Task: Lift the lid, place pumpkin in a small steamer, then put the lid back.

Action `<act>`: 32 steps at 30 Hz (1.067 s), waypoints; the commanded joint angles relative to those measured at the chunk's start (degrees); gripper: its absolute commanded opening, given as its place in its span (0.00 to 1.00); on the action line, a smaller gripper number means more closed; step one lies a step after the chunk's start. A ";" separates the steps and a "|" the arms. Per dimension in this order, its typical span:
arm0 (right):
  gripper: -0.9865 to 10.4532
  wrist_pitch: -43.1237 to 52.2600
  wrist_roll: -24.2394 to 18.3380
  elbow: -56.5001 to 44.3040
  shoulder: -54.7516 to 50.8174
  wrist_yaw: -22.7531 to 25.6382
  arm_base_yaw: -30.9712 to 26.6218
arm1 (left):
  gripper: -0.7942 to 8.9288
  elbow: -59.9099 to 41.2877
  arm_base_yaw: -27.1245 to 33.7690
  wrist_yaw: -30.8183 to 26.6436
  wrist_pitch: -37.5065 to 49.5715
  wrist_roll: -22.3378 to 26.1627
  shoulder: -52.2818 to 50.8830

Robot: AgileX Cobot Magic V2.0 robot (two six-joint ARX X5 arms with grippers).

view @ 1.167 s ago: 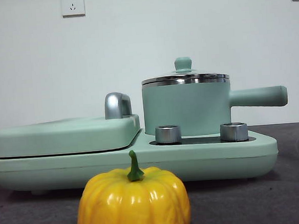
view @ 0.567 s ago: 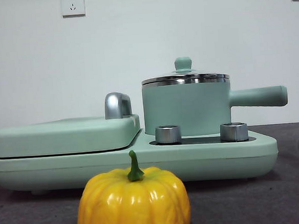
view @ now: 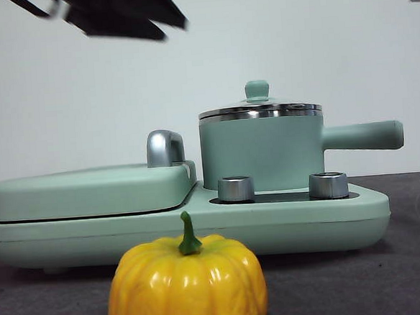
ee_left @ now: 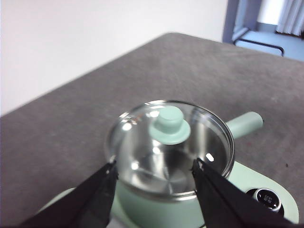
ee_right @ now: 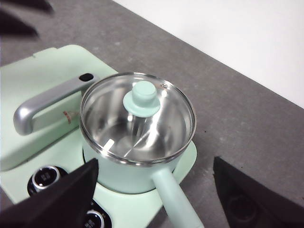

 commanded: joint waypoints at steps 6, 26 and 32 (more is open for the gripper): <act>0.42 2.08 3.63 1.25 0.20 -0.28 0.26 | 0.34 11.45 -3.98 -0.61 2.38 -0.31 14.60; 0.42 2.16 3.63 1.25 0.20 -0.20 0.26 | 0.33 21.97 -5.70 -0.55 2.32 -2.84 29.35; 0.42 2.19 3.72 1.25 0.17 -0.17 0.26 | 0.09 21.97 -5.70 -0.55 0.92 -2.84 29.35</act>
